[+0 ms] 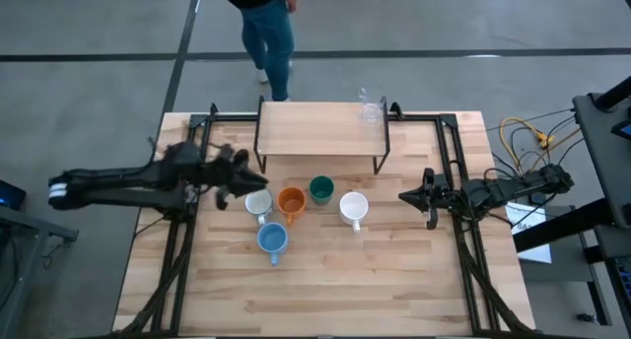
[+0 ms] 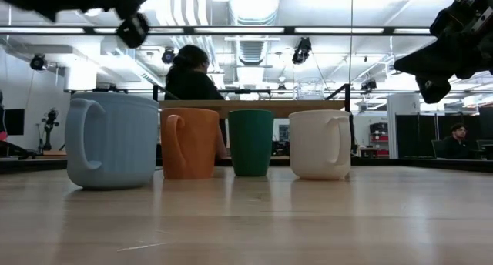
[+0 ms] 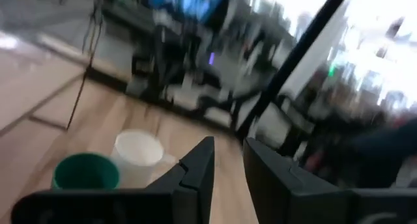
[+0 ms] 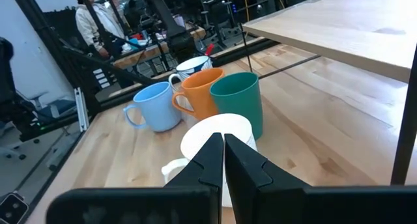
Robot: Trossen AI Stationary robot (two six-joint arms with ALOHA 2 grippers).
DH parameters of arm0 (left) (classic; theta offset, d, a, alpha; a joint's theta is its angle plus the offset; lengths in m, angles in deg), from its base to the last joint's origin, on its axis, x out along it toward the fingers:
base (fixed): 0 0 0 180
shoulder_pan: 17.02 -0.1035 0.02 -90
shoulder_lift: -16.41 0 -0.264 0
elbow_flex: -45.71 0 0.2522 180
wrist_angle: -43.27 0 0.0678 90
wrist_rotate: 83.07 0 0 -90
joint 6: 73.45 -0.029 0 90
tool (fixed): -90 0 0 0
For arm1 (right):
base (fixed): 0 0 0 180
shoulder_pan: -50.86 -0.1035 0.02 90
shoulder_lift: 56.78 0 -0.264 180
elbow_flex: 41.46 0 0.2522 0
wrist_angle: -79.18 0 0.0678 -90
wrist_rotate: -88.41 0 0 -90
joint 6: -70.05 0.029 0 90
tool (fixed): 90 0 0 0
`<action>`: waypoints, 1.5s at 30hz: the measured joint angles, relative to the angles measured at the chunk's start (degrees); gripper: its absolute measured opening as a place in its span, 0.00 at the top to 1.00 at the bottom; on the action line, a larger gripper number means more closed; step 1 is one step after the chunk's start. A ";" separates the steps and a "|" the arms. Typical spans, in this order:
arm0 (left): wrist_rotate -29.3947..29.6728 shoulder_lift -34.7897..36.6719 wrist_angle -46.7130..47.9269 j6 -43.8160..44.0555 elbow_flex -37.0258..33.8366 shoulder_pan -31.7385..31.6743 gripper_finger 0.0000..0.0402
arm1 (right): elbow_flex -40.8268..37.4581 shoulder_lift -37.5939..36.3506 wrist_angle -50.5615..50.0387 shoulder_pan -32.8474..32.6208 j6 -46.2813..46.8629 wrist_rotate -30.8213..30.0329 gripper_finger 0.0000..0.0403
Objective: Stack small to large cups/mugs on shelf
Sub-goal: Put the white mug on the shelf
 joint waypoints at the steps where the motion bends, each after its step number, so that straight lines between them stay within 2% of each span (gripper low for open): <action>1: -0.88 -2.50 3.16 -1.76 2.94 0.00 0.83 | 0.01 0.00 0.01 0.00 0.01 0.03 0.98; 7: -3.64 -14.59 25.26 -13.09 19.73 -0.04 0.83 | 0.00 0.00 0.01 0.00 0.40 0.06 0.98; 12: -3.52 -21.29 37.24 -20.03 30.72 -0.04 0.83 | 0.00 -0.07 -0.01 0.00 0.84 0.12 0.98; 21: -1.87 -30.60 59.42 -27.65 44.50 0.54 0.83 | 0.00 -0.07 0.01 0.00 0.86 0.32 0.98; 30: -0.06 -37.17 71.93 -31.31 49.28 2.95 0.83 | 0.00 -0.07 -0.01 0.00 0.84 0.32 0.98; 45: 8.13 -41.20 73.70 -33.86 49.40 6.04 0.83 | 0.00 -0.07 -0.01 0.00 0.86 0.32 0.98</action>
